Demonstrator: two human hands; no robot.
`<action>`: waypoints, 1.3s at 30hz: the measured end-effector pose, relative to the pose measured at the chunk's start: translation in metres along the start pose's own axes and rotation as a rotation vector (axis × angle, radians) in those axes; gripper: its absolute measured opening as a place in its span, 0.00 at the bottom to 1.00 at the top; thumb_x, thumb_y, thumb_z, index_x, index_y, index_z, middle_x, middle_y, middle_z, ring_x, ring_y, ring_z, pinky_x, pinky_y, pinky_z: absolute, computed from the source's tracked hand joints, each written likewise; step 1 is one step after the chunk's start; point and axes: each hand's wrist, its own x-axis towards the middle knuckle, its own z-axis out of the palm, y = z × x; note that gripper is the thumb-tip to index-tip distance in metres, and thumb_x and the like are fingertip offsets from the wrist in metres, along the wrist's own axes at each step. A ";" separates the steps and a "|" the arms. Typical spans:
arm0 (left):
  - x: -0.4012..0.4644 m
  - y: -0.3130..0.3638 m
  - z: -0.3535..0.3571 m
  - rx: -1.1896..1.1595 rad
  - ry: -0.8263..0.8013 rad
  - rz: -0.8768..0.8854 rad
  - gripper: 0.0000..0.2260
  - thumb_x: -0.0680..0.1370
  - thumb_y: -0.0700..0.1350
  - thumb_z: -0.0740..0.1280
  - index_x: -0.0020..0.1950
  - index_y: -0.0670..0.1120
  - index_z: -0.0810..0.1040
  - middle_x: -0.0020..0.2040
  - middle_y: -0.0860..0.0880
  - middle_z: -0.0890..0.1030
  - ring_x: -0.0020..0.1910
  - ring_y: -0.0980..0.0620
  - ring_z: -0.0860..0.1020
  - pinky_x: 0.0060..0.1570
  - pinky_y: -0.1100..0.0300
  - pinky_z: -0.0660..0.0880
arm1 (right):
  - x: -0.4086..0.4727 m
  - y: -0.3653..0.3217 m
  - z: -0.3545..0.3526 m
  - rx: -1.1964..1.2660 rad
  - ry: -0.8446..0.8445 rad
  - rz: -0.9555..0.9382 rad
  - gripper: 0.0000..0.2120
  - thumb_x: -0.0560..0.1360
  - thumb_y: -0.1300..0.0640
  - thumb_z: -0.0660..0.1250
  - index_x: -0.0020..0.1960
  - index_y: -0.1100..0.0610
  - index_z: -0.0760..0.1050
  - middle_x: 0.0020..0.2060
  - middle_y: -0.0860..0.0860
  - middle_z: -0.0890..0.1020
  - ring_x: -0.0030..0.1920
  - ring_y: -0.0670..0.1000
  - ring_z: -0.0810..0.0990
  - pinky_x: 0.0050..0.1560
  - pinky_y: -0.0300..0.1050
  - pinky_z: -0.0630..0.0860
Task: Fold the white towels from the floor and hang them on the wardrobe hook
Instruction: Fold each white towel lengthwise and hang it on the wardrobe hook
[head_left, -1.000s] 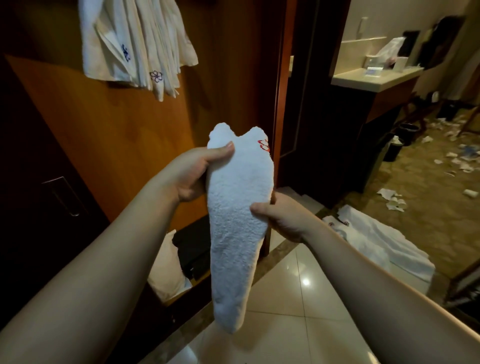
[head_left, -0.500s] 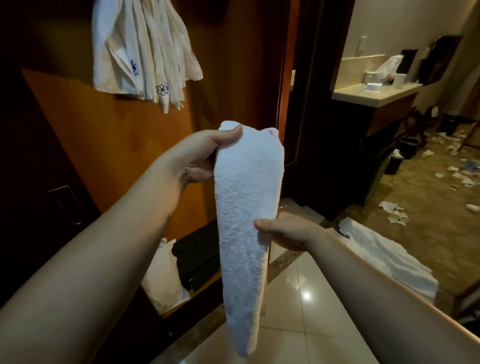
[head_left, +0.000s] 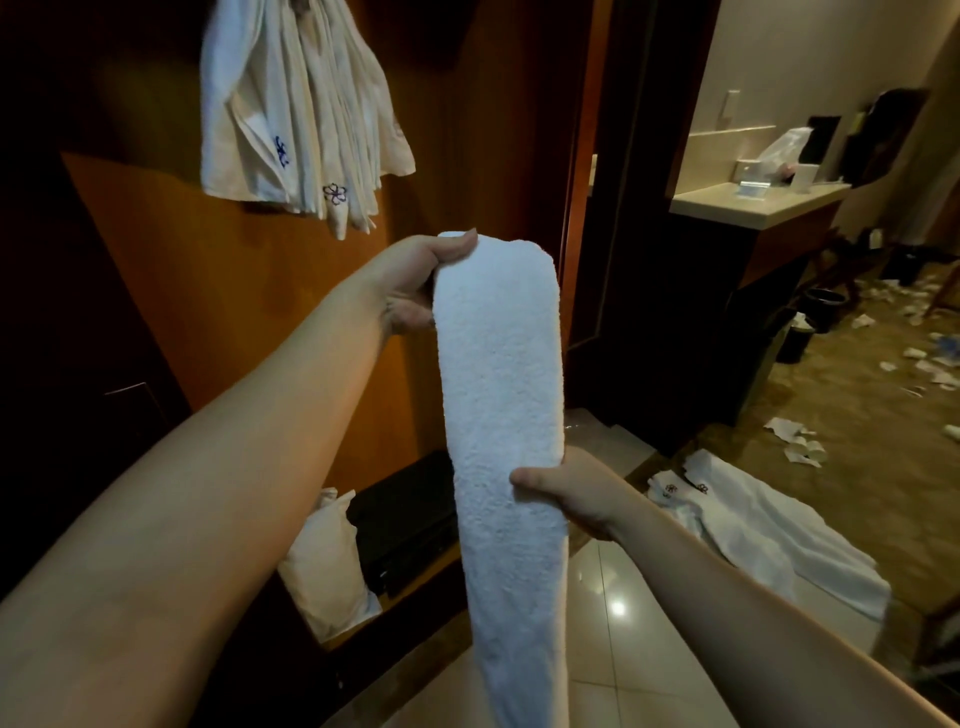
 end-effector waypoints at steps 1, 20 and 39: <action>0.002 0.000 -0.001 0.003 0.011 0.004 0.15 0.80 0.43 0.69 0.66 0.41 0.77 0.58 0.40 0.85 0.58 0.40 0.83 0.55 0.44 0.81 | 0.001 -0.001 -0.001 0.003 -0.001 0.001 0.35 0.57 0.33 0.81 0.57 0.49 0.79 0.48 0.42 0.86 0.52 0.47 0.86 0.54 0.47 0.83; 0.048 -0.093 -0.052 -0.195 0.264 -0.161 0.23 0.83 0.56 0.62 0.69 0.40 0.74 0.60 0.38 0.83 0.53 0.39 0.85 0.44 0.44 0.84 | 0.018 -0.048 -0.028 0.380 -0.267 0.040 0.28 0.63 0.39 0.82 0.59 0.51 0.85 0.60 0.55 0.84 0.63 0.54 0.82 0.61 0.48 0.78; -0.019 -0.193 -0.069 0.099 -0.135 -0.088 0.13 0.73 0.42 0.74 0.57 0.46 0.85 0.58 0.42 0.85 0.58 0.43 0.83 0.49 0.54 0.82 | 0.028 -0.109 -0.036 0.501 0.184 -0.122 0.24 0.74 0.48 0.71 0.67 0.58 0.75 0.58 0.55 0.85 0.60 0.53 0.84 0.54 0.48 0.81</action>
